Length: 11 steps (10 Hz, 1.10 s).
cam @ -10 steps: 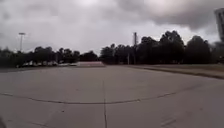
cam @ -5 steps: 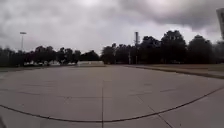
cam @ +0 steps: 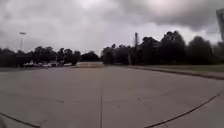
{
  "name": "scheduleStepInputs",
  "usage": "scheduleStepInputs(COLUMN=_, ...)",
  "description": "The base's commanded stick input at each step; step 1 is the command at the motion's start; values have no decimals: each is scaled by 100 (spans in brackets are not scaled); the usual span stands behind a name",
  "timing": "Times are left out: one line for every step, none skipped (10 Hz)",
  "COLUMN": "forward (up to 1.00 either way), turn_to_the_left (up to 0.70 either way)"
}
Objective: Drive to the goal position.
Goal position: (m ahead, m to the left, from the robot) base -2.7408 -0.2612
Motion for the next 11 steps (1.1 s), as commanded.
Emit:
scheduleStepInputs(forward=0, turn_to_the_left=20)
scheduleStepInputs(forward=0, turn_to_the_left=24)
scheduleStepInputs(forward=0, turn_to_the_left=29)
scheduleStepInputs(forward=0, turn_to_the_left=35)
scheduleStepInputs(forward=0, turn_to_the_left=49)
scheduleStepInputs(forward=0, turn_to_the_left=56)
scheduleStepInputs(forward=0, turn_to_the_left=64)
scheduleStepInputs(forward=0, turn_to_the_left=69)
scheduleStepInputs(forward=0, turn_to_the_left=75)
scheduleStepInputs(forward=0, turn_to_the_left=77)
scheduleStepInputs(forward=0, turn_to_the_left=84)
